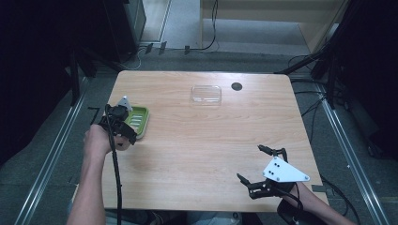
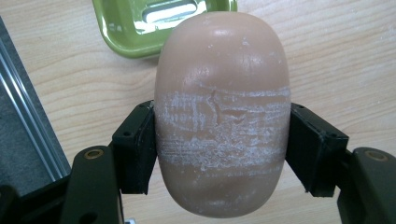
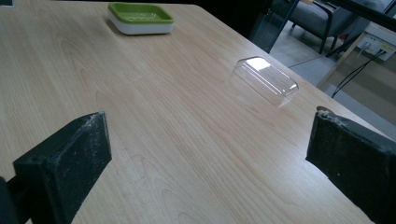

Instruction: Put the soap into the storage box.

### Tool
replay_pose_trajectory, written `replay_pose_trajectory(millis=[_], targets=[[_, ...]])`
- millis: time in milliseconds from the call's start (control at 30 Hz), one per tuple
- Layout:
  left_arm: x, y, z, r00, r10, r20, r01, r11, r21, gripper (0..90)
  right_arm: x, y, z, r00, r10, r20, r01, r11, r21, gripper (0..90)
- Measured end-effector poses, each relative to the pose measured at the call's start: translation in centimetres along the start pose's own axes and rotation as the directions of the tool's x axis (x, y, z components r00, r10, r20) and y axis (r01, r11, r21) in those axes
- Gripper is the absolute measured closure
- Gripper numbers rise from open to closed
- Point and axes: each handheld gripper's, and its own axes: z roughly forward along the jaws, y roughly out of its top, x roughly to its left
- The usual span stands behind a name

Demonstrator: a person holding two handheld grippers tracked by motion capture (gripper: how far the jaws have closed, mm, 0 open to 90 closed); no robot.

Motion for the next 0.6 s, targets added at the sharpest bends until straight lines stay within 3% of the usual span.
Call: replay_pose_trajectory(millis=[600], targets=[[0.6, 1.7, 0.2, 0.9998, -0.007, 0.016, 0.007, 1.0, 0.005, 33.3, 0.0, 0.0, 0.0, 1.0, 0.004, 0.0, -0.004, 1.0, 0.001, 0.0]])
